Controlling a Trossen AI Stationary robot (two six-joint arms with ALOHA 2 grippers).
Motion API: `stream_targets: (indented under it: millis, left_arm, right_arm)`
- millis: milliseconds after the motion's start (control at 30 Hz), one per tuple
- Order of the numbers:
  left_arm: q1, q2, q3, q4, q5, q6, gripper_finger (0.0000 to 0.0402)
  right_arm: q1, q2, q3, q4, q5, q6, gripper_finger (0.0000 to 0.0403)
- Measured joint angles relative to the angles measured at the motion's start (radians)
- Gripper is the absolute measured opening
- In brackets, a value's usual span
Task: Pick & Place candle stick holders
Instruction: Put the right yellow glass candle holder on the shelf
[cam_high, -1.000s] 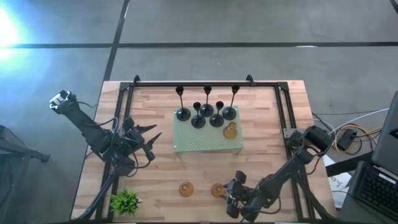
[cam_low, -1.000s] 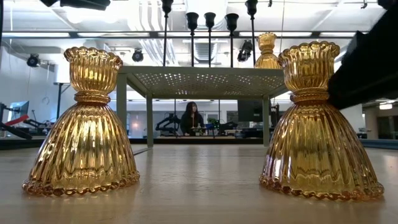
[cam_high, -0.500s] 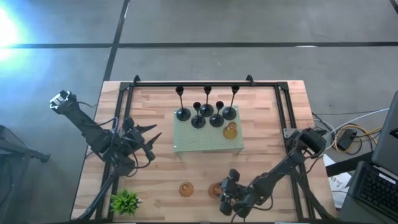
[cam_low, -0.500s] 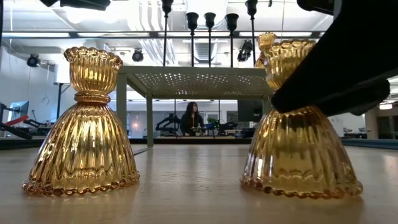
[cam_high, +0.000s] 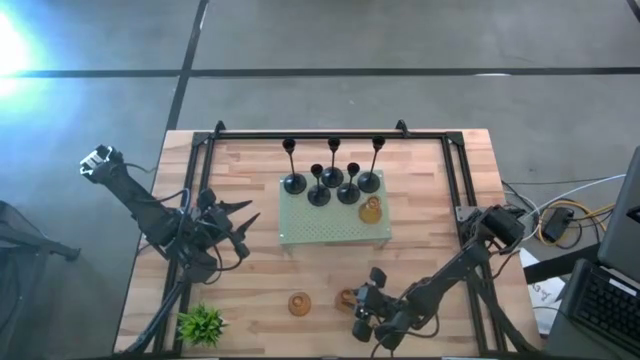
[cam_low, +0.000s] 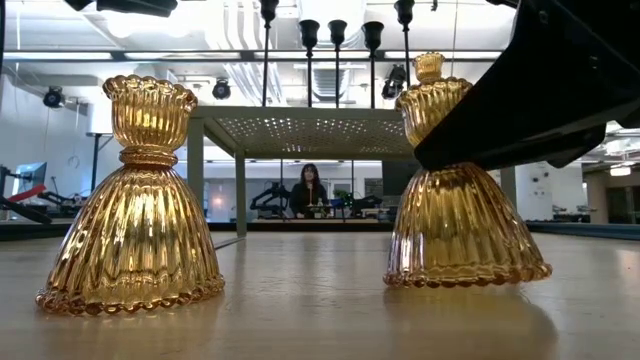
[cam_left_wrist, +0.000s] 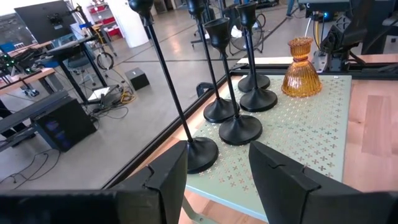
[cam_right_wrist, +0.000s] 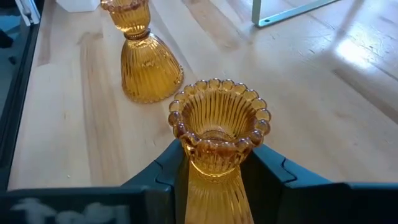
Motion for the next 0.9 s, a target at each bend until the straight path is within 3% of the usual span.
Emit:
stream_targets:
  millis: [167, 367, 633, 767, 900]
  left_arm:
    - [-0.001, 0.000, 0.000, 0.000, 0.000, 0.000, 0.0177]
    - [-0.001, 0.000, 0.000, 0.000, 0.000, 0.000, 0.0177]
    - [0.000, 0.000, 0.000, 0.000, 0.000, 0.000, 0.0177]
    - [0.000, 0.000, 0.000, 0.000, 0.000, 0.000, 0.0177]
    - [0.000, 0.000, 0.000, 0.000, 0.000, 0.000, 0.0177]
  right_arm:
    - [-0.007, -0.041, -0.001, -0.007, 0.014, 0.002, 0.0107]
    - [-0.066, -0.195, -0.001, -0.038, 0.001, -0.072, 0.0107]
    - [-0.156, -0.424, 0.000, -0.083, -0.299, -0.388, 0.0107]
    - [-0.191, -0.485, 0.001, -0.057, -0.164, -0.355, 0.0107]
    - [-0.226, -0.462, 0.000, -0.004, -0.076, -0.352, 0.0107]
